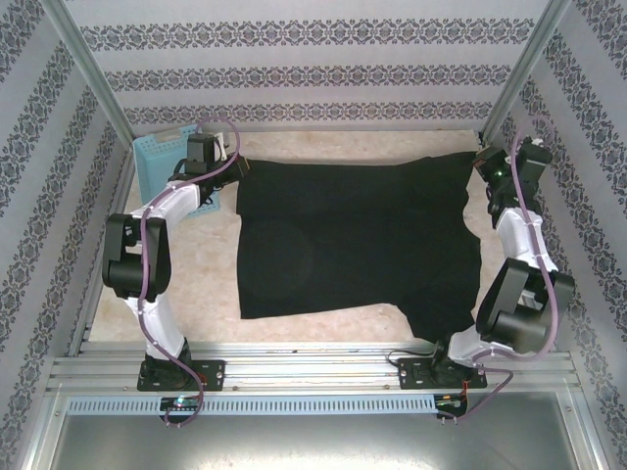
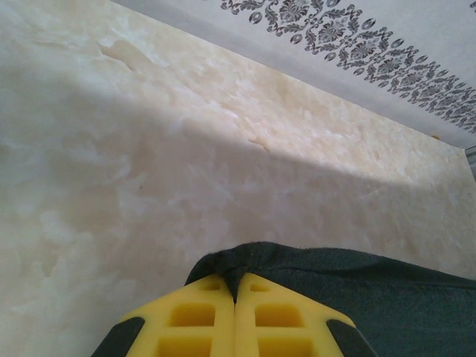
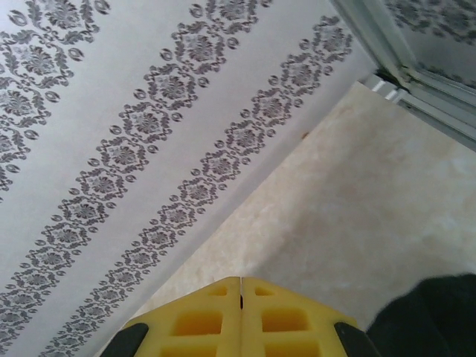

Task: Fold the inside-out t-shirt

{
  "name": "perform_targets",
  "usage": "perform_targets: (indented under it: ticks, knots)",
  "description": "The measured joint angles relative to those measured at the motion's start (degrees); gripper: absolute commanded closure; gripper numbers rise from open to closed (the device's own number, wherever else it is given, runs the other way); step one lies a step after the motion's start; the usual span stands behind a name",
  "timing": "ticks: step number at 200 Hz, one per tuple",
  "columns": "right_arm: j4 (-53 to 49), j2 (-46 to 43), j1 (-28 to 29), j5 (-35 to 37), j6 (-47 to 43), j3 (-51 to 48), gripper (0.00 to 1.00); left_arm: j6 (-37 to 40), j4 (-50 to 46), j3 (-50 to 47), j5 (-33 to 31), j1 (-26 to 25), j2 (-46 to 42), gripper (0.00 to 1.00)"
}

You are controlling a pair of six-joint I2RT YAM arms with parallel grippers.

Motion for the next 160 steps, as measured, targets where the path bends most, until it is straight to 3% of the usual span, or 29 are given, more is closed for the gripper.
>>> perform_targets:
  ticks: [48, 120, 160]
  knots:
    - [2.7, 8.6, 2.1, -0.7, -1.6, 9.4, 1.00, -0.8, 4.3, 2.7, 1.3, 1.4, 3.8, 1.00]
    - [2.4, 19.4, 2.6, -1.9, -2.9, 22.7, 1.00, -3.2, 4.8, 15.1, 4.6, 2.5, 11.7, 1.00]
    - [2.3, 20.4, 3.0, -3.3, -3.3, 23.1, 1.00, -3.2, 3.5, 16.8, 5.6, 2.6, 12.7, 1.00]
